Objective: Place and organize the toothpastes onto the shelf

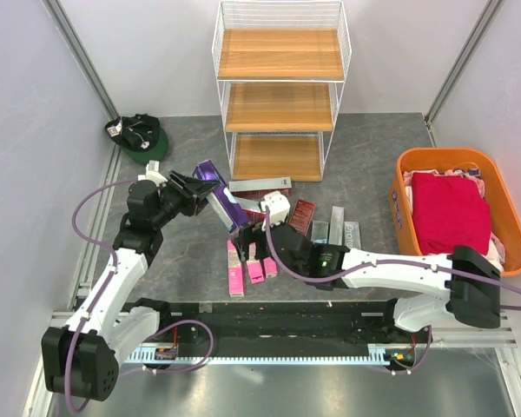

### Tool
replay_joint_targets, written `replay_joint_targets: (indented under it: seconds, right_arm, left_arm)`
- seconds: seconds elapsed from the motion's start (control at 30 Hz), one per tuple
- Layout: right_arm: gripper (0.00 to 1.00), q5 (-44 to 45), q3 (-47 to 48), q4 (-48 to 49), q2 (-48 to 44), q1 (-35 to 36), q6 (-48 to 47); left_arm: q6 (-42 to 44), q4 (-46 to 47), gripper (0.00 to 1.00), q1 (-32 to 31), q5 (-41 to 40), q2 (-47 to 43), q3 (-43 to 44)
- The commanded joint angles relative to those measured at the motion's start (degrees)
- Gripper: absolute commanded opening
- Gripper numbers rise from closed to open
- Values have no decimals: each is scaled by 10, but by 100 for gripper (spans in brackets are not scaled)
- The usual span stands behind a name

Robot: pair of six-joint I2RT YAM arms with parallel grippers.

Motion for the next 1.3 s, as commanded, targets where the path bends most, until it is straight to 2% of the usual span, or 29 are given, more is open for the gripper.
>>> replay_joint_targets:
  seconds: [0.0,0.23,0.4,0.53,0.7,0.73,0.83,0.9,1.0,1.03,1.13,1.27]
  right_arm:
    - [88,22,19,58,26,2,-3]
    - [81,17,11,113,33,2,-18]
    - [72,20,5,130,27,2,-20]
    - [59,25,9,132,37,2,-19]
    - [49,29,2,150,36,1,-21]
    - [42,28,0,152,35,2,-23]
    - [30,32,-9,161,28,2,-23]
    - [27,34,-11,162,23,1,-25]
    - [24,39,-11,155,16,0,-25]
    - [23,42,-11,154,13,1,-26]
    - [21,43,-9,141,3,-4,-15]
    - [19,15,-9,130,-10,-30,12]
  left_arm:
    - [-38,54,37,2,28,-13,-3]
    - [-51,82,36,2,46,-6,-16]
    - [-56,93,36,2,51,-3,-18]
    - [-68,115,36,2,66,5,-23]
    - [-82,140,36,2,77,11,-31]
    - [-84,143,36,2,81,12,-32]
    - [-85,148,36,2,86,16,-32]
    - [-82,150,39,2,88,18,-33]
    - [-66,143,54,2,91,19,-30]
    - [-50,127,67,2,90,19,-27]
    - [0,81,83,2,83,19,-3]
    - [75,-42,89,1,56,15,57]
